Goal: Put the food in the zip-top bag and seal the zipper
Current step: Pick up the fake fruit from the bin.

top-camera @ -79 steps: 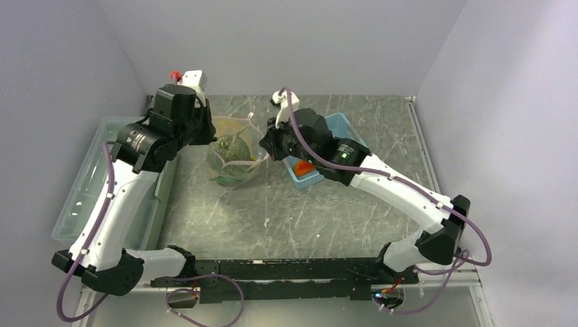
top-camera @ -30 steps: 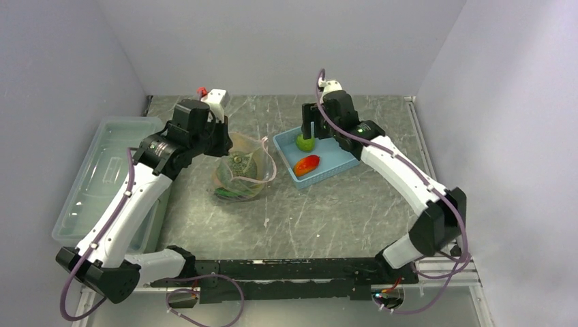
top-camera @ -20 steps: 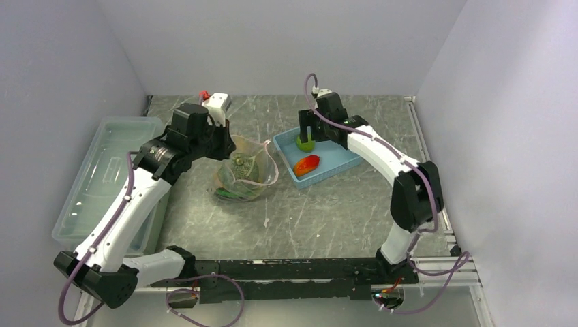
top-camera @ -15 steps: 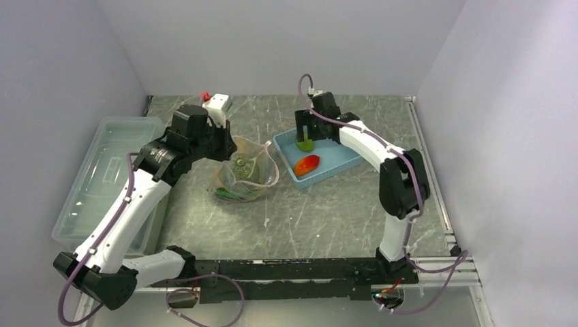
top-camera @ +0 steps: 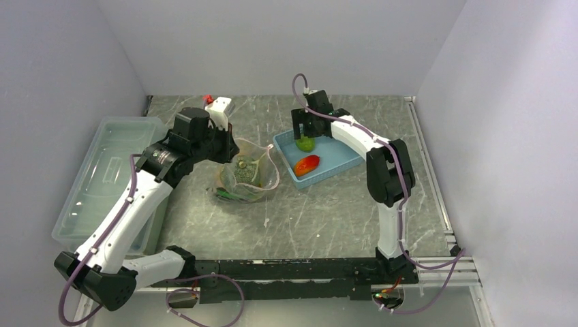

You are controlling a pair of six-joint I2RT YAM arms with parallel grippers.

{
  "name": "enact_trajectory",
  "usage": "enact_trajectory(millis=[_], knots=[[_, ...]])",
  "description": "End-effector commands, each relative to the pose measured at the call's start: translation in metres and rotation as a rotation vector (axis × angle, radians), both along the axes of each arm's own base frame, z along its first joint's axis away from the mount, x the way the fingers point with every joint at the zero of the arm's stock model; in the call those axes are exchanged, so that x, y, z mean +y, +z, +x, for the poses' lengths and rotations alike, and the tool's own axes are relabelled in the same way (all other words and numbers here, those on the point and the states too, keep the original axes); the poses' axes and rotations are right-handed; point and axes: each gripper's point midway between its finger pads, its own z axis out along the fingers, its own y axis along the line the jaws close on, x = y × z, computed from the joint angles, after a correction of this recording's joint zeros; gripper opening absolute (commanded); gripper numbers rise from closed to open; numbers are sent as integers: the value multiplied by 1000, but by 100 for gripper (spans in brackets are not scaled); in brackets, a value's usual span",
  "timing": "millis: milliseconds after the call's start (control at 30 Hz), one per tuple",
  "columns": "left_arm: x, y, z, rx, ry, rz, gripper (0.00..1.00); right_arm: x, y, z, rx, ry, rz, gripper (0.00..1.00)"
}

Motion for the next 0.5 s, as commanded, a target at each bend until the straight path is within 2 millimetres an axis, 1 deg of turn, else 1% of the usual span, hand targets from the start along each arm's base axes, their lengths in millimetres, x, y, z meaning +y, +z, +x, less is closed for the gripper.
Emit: enact_trajectory(millis=[0, 267, 467], knots=[[-1, 10, 4, -61, -15, -5, 0, -1, 1, 9, -20, -7, -6, 88], [-2, 7, 6, -52, -14, -2, 0, -1, -16, 2, 26, 10, -16, 86], [-2, 7, 6, -50, -12, -2, 0, -1, -22, 0, 39, 13, -19, 82]])
